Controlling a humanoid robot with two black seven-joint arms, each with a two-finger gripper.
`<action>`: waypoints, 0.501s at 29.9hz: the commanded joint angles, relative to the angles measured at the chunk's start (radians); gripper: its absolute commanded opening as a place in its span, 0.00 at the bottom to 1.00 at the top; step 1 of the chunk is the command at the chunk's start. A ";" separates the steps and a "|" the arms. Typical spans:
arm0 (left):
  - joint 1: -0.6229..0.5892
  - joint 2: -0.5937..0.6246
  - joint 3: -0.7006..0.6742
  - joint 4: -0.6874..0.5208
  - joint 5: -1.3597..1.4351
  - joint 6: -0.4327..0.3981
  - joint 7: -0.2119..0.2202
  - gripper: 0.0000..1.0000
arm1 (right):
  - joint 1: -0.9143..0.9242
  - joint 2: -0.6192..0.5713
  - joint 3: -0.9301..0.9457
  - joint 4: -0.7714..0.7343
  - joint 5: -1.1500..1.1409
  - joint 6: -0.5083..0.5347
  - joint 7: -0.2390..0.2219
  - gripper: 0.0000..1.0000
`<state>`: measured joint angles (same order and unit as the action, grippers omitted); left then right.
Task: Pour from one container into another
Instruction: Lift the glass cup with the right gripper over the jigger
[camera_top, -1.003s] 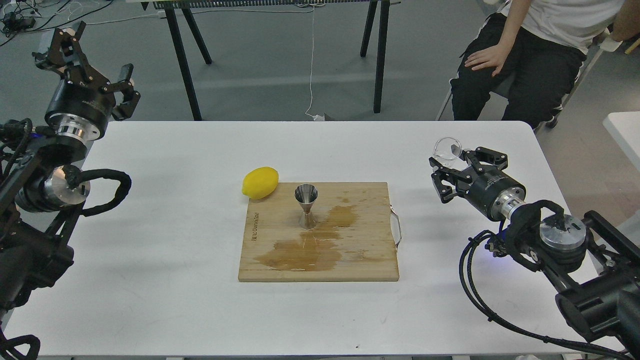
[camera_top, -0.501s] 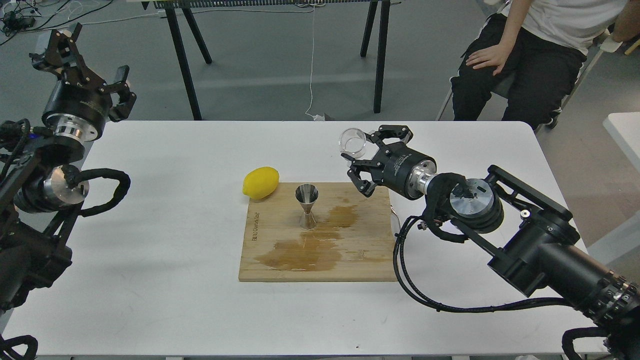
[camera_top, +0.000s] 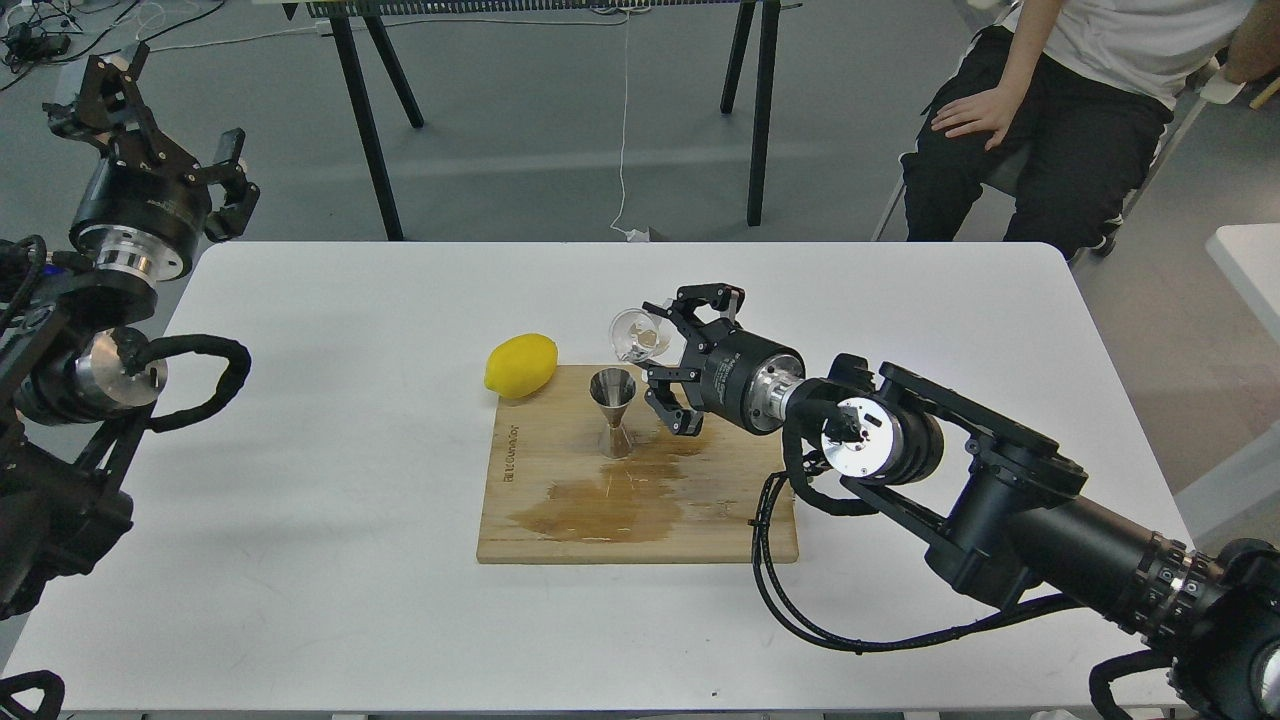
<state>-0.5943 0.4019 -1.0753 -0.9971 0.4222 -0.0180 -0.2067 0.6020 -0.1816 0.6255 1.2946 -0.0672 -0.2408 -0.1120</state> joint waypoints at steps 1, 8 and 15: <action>0.001 0.000 0.000 0.000 0.000 0.000 0.000 1.00 | -0.001 -0.005 -0.001 0.003 -0.057 0.000 0.000 0.35; 0.001 0.000 0.000 0.000 0.001 0.000 0.000 1.00 | -0.001 -0.010 -0.036 0.003 -0.135 -0.003 0.002 0.35; 0.001 0.002 0.000 0.000 0.001 0.000 0.000 1.00 | 0.001 -0.004 -0.061 0.002 -0.203 -0.005 0.006 0.35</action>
<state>-0.5937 0.4028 -1.0753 -0.9971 0.4233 -0.0184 -0.2071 0.5995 -0.1870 0.5667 1.2971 -0.2598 -0.2441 -0.1098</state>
